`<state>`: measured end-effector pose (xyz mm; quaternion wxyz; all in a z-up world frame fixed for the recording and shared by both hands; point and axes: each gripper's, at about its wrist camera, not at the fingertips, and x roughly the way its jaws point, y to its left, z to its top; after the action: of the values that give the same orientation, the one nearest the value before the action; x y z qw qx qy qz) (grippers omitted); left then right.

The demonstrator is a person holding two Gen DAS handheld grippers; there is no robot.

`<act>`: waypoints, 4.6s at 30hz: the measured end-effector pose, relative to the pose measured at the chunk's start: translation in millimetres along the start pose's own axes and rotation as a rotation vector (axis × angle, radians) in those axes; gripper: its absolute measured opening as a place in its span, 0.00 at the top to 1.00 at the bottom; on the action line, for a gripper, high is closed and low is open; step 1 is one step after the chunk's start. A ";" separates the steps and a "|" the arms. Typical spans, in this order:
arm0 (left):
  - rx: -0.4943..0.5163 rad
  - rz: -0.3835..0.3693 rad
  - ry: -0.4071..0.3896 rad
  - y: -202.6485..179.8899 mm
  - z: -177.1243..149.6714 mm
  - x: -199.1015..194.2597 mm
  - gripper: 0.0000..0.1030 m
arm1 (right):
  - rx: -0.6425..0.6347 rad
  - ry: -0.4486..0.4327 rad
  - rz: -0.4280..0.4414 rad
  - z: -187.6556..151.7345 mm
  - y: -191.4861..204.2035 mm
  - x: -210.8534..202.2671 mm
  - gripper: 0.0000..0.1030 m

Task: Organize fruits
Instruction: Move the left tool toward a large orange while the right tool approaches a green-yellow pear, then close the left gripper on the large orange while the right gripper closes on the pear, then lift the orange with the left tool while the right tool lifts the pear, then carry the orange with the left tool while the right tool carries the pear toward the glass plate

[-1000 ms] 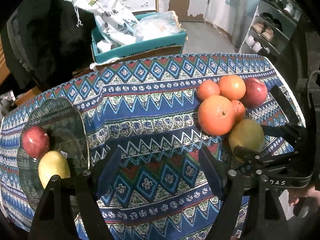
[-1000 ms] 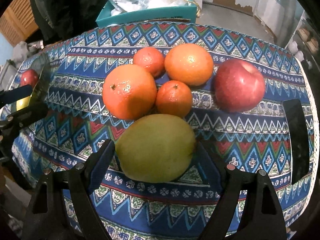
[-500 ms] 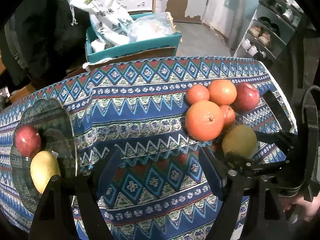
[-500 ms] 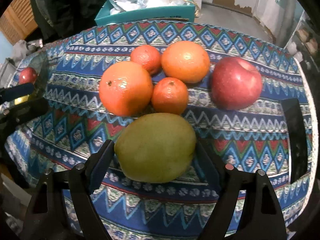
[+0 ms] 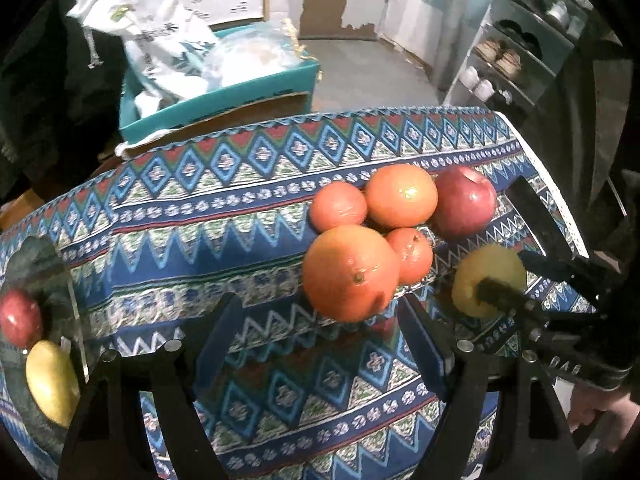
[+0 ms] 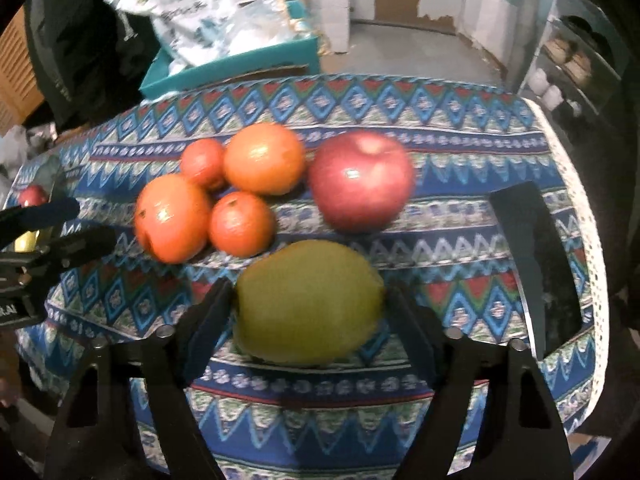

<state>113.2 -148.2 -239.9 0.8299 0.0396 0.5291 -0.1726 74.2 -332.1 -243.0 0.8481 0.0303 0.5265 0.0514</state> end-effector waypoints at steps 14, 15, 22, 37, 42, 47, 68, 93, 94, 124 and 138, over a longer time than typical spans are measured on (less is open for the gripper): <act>0.018 -0.016 0.082 -13.3 5.9 42.9 0.21 | 0.065 0.071 0.130 -1.6 -19.2 12.4 0.26; 0.009 -0.022 0.087 -12.1 6.7 45.6 0.21 | 0.068 0.071 0.135 -3.2 -20.1 12.9 0.25; -0.007 -0.067 0.099 -14.8 14.5 56.9 0.21 | 0.113 0.077 0.183 -6.2 -26.9 20.8 0.22; -0.020 -0.106 0.084 -11.3 9.4 59.4 0.33 | 0.103 0.125 0.208 -6.0 -18.8 39.4 0.19; -0.015 -0.103 0.085 -10.7 5.6 55.7 0.34 | 0.022 0.094 0.145 -6.4 -6.4 34.9 0.20; -0.009 -0.099 0.083 -11.9 -3.1 50.1 0.34 | -0.012 0.075 0.096 -9.1 2.5 34.0 0.20; -0.045 -0.051 -0.075 12.6 -11.7 -36.0 0.34 | -0.008 -0.115 -0.002 11.4 10.1 -35.9 0.20; -0.061 -0.054 -0.251 24.6 -15.5 -139.5 0.34 | -0.058 -0.330 0.036 29.9 47.1 -128.9 0.20; -0.059 -0.054 -0.257 25.1 -15.8 -142.1 0.34 | -0.062 -0.337 0.040 30.6 49.3 -132.3 0.20; -0.141 -0.015 -0.380 83.7 -32.4 -202.9 0.34 | -0.156 -0.404 0.161 59.8 129.1 -164.3 0.20; -0.241 0.034 -0.371 143.3 -52.1 -205.1 0.34 | -0.220 -0.360 0.231 82.1 196.9 -141.4 0.20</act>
<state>37.2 49.2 -96.5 0.9146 -0.0832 0.3834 -0.0984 74.6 -153.3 -60.0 0.9148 0.0063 0.3513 0.1991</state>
